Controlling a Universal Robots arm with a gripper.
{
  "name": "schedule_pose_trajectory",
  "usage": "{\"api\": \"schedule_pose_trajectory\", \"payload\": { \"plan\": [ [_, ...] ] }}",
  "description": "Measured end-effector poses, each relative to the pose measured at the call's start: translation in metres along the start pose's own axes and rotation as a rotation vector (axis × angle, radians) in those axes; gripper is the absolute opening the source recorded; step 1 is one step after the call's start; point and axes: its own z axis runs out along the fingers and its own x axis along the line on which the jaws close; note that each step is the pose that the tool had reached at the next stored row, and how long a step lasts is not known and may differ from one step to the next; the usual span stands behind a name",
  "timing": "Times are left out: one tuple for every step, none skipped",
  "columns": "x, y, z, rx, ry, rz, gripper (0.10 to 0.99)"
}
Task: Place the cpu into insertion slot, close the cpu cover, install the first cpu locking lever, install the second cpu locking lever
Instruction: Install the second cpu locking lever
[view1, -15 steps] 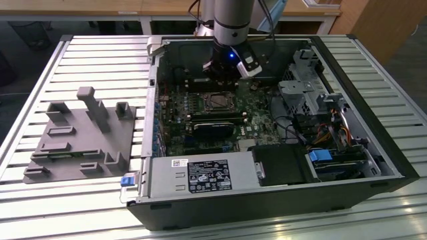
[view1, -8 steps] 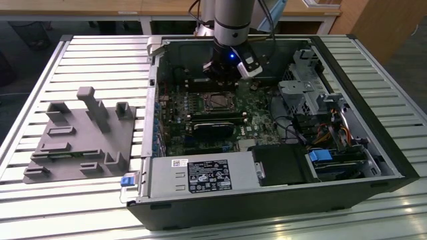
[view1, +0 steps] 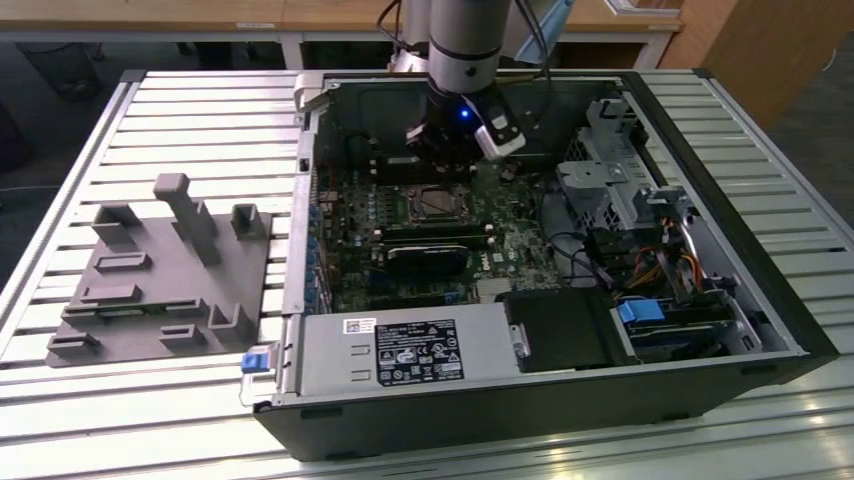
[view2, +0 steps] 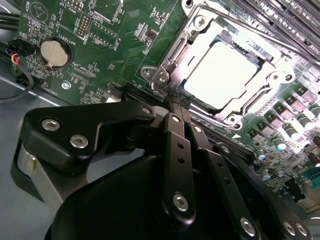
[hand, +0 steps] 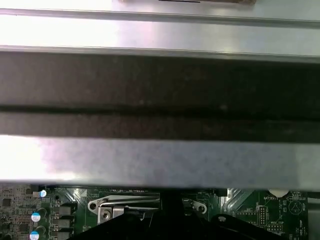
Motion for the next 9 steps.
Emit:
{"api": "schedule_pose_trajectory", "payload": {
  "plan": [
    [0.0,-0.0005,-0.0001,0.0,0.0,0.0,0.122],
    [0.0,-0.0009,-0.0001,0.0,0.0,0.0,0.122],
    [0.0,-0.0013,-0.0001,0.0,-0.0001,0.0,0.122],
    [0.0,-0.0017,-0.0002,0.0,0.0,0.0,0.122],
    [0.0,-0.0023,-0.0002,0.0,0.0,0.0,0.122],
    [0.0,-0.0028,-0.0003,0.0,0.0,0.0,0.122],
    [0.0,-0.0032,-0.0003,0.0,-0.0001,0.0,0.122],
    [0.0,-0.0035,-0.0003,0.0,0.0,0.0,0.122],
    [0.0,-0.0037,-0.0004,0.0,-0.0001,0.0,0.122]
  ]
}}
